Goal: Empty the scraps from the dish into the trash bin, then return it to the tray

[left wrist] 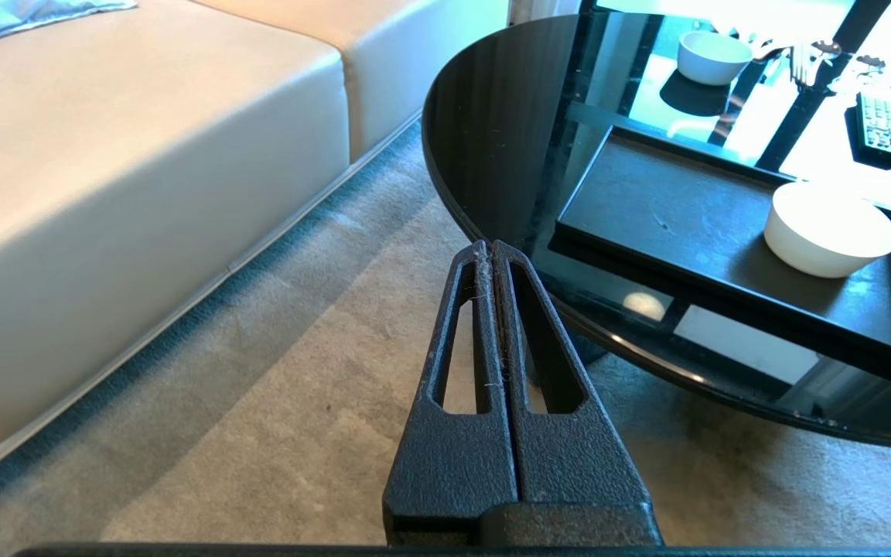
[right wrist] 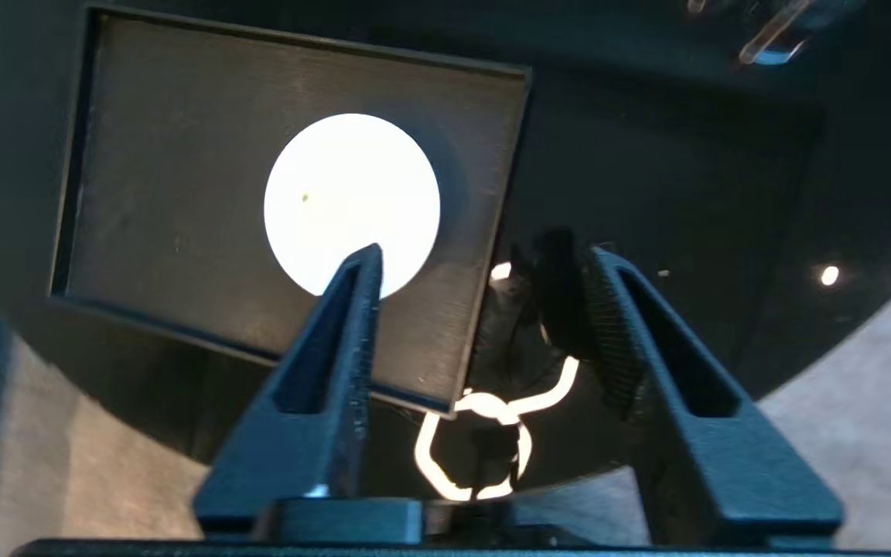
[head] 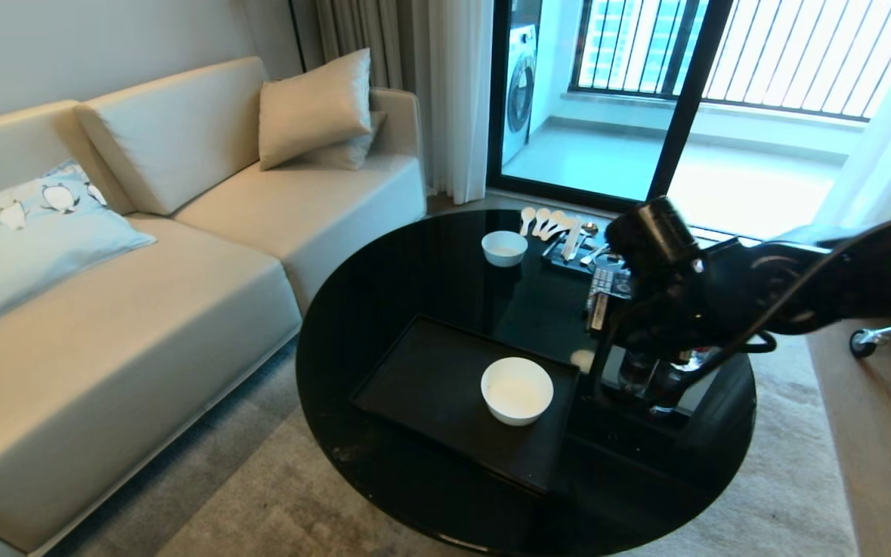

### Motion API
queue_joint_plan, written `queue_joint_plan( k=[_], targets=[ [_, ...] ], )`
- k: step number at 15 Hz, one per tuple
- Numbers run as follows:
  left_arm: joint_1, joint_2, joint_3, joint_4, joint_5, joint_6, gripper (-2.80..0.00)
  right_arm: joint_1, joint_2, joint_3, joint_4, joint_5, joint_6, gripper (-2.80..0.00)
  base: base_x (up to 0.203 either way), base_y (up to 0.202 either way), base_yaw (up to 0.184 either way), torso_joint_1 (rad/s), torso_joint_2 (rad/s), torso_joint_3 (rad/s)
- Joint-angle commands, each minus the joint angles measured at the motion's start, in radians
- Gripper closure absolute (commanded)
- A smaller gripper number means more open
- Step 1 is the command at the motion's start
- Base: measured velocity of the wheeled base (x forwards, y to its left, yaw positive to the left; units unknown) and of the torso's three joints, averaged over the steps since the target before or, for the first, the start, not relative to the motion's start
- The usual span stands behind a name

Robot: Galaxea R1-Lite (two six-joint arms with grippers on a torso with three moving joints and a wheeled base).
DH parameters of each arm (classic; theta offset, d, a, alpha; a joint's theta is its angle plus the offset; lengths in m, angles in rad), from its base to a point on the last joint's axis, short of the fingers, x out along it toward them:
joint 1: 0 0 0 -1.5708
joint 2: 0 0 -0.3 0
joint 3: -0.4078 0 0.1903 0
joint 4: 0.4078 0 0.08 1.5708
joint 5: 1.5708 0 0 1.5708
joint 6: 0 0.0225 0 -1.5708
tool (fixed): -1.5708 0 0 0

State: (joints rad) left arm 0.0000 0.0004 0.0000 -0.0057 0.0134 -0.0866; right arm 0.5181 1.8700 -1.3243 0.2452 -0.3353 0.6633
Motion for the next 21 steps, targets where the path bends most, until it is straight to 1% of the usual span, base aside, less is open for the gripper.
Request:
queue_joint_plan(
  k=[1, 4, 8, 10, 12, 14, 16, 17, 18, 20, 21],
  targets=[
    [0.0, 0.0, 0.0, 0.0, 0.0, -0.001, 0.0, -0.001, -0.225, 0.102, -0.014, -0.003, -0.071, 0.0, 0.0, 0.0, 0.0, 0.0, 0.0, 0.0],
    [0.0, 0.0, 0.0, 0.0, 0.0, -0.001, 0.0, -0.008, -0.468, 0.219, -0.023, -0.004, -0.216, 0.0, 0.0, 0.0, 0.0, 0.0, 0.0, 0.0],
    [0.0, 0.0, 0.0, 0.0, 0.0, -0.001, 0.0, -0.029, -0.812, 0.415, -0.033, -0.003, -0.449, 0.0, 0.0, 0.0, 0.0, 0.0, 0.0, 0.0],
    [0.0, 0.0, 0.0, 0.0, 0.0, -0.001, 0.0, -0.053, -0.975, 0.506, -0.03, -0.003, -0.533, 0.0, 0.0, 0.0, 0.0, 0.0, 0.0, 0.0],
    [0.0, 0.0, 0.0, 0.0, 0.0, -0.001, 0.0, -0.091, -1.122, 0.618, -0.025, -0.002, -0.584, 0.0, 0.0, 0.0, 0.0, 0.0, 0.0, 0.0],
    [0.0, 0.0, 0.0, 0.0, 0.0, -0.001, 0.0, -0.124, -1.234, 0.729, -0.026, -0.003, -0.612, 0.0, 0.0, 0.0, 0.0, 0.0, 0.0, 0.0],
    [0.0, 0.0, 0.0, 0.0, 0.0, -0.001, 0.0, -0.19, -1.293, 0.826, -0.046, -0.004, -0.626, 0.0, 0.0, 0.0, 0.0, 0.0, 0.0, 0.0],
    [0.0, 0.0, 0.0, 0.0, 0.0, -0.001, 0.0, -0.242, -1.297, 0.89, -0.097, -0.003, -0.628, 0.0, 0.0, 0.0, 0.0, 0.0, 0.0, 0.0],
    [0.0, 0.0, 0.0, 0.0, 0.0, -0.001, 0.0, -0.29, -1.3, 0.968, -0.194, 0.0, -0.63, 0.0, 0.0, 0.0, 0.0, 0.0, 0.0, 0.0],
    [0.0, 0.0, 0.0, 0.0, 0.0, -0.001, 0.0, -0.375, -1.304, 1.167, -0.431, 0.019, -0.67, 0.0, 0.0, 0.0, 0.0, 0.0, 0.0, 0.0],
    [0.0, 0.0, 0.0, 0.0, 0.0, 0.0, 0.0, -0.432, -1.32, 1.26, -0.557, 0.06, -0.699, 0.0, 0.0, 0.0, 0.0, 0.0, 0.0, 0.0]
  ],
)
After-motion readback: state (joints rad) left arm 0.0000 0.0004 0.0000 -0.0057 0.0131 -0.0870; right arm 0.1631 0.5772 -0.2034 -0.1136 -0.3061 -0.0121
